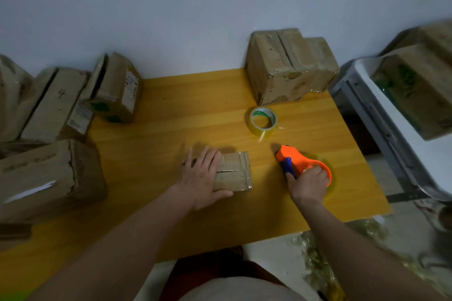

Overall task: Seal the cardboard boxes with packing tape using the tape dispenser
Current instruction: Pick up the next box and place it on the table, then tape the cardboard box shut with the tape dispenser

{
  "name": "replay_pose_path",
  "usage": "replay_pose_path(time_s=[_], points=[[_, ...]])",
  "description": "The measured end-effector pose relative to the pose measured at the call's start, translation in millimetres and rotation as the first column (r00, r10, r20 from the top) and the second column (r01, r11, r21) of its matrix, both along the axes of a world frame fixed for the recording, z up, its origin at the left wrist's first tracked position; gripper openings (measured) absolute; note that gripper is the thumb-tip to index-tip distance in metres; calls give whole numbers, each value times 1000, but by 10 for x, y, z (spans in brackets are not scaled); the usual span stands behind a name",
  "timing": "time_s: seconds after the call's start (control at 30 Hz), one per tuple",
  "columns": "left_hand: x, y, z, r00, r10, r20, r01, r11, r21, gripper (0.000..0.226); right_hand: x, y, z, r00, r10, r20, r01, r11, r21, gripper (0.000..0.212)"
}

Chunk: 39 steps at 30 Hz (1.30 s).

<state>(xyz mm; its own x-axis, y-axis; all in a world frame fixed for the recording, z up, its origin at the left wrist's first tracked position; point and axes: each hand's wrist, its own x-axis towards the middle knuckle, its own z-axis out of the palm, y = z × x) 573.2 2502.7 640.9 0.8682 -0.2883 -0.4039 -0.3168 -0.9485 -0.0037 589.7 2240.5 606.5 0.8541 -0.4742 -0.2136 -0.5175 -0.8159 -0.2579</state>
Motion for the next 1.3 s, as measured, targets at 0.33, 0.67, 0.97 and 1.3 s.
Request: replay_pose_path(time_s=[0.33,0.67,0.97,1.3], points=[[-36,46,-127,995,79,66,-68,987,-148,99,9,-170,207,958,252,-136,-232,961,148,27],[-92,46,-133,889,450,87,-367,813,-453,95,297,197,1379,851,525,-34,-223,419,880,13],[-152,115,-144,739,669,-81,-564,547,-618,89,531,464,1532,747,648,-148,-189,420,888,46],[-145,336,240,366,781,-507,-645,-180,-743,20,673,619,1422,645,738,-201,-137,370,919,33]])
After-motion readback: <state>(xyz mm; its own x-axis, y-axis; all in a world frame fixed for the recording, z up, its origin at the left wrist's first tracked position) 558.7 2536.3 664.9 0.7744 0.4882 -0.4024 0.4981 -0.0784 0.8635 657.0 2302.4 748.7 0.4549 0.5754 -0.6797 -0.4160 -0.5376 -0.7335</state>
